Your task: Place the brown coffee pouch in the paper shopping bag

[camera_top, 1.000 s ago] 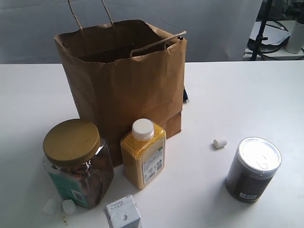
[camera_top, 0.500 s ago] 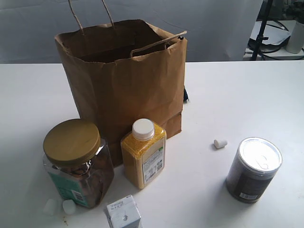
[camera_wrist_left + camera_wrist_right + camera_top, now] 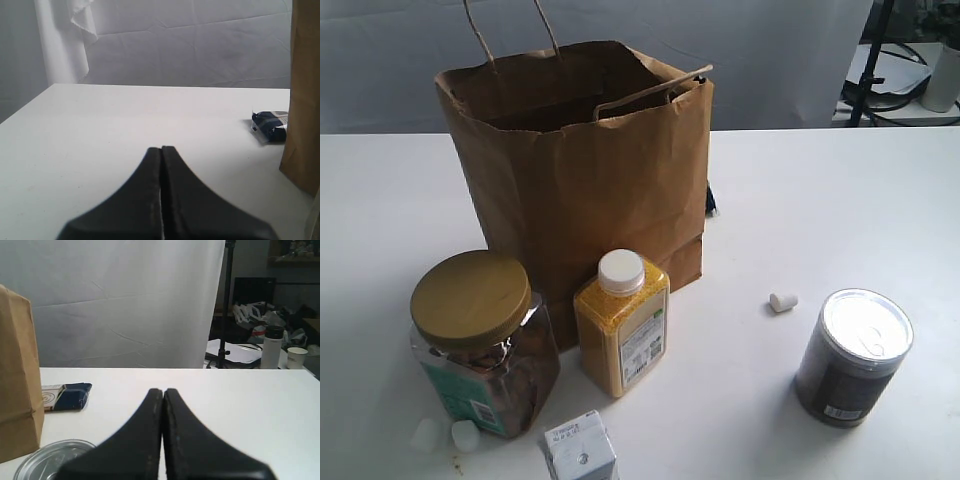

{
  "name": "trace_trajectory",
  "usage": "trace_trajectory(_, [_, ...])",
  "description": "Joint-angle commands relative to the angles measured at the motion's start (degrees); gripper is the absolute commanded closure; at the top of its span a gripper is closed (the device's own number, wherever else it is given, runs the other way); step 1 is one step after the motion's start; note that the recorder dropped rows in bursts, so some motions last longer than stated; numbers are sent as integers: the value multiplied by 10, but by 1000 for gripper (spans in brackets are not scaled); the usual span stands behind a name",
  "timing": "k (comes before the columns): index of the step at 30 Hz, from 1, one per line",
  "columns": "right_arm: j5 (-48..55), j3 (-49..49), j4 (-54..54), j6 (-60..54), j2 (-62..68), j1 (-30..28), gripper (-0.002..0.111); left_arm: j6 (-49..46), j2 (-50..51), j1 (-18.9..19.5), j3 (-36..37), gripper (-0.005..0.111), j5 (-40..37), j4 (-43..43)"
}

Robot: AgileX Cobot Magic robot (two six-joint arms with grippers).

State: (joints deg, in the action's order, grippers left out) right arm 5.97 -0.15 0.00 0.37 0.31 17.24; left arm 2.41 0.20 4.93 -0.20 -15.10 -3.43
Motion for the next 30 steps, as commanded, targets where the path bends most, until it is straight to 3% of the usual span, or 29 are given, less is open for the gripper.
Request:
trace_trajectory(1, [3,1,0,1,-3,-25,108,2,-2,2,2,107,2,-2])
trace_trajectory(30, [3,1,3,1,-3,-31,108,2,-2,2,2,107,2,-2])
